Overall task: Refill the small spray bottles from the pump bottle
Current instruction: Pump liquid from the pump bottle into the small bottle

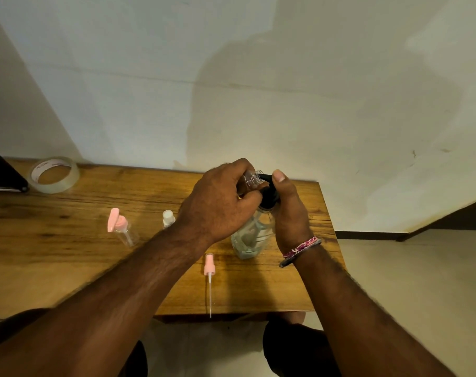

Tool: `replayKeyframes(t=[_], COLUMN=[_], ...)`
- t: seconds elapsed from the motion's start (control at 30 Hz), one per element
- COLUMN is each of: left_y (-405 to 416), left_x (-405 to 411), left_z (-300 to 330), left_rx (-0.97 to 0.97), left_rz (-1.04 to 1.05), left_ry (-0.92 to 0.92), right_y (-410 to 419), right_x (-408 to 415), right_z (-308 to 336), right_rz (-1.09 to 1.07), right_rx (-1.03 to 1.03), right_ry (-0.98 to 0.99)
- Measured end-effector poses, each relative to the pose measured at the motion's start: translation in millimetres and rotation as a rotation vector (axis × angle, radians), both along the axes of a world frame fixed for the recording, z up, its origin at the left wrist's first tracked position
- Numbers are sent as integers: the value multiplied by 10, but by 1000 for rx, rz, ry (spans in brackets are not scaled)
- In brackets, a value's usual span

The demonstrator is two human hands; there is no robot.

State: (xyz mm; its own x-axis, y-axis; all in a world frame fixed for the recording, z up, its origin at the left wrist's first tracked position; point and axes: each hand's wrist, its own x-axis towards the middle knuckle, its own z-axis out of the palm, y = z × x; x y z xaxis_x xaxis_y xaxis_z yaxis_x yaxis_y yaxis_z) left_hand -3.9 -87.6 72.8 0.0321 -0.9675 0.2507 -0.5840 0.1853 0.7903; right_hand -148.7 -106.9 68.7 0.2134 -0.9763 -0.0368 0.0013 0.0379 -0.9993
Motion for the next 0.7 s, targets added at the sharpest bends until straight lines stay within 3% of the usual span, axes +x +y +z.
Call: replayKeyframes(t=[0.2, 0.7], left_y=[-6, -5], left_x=[-2, 10], left_z=[-26, 11], left_rx=[-10, -21], left_rz=[-1, 10], left_ry=[-38, -1], right_y=[-18, 16], right_x=[16, 44], right_z=[2, 14], right_rz=[-54, -4], right_rx=[24, -23], right_ry=[-70, -8])
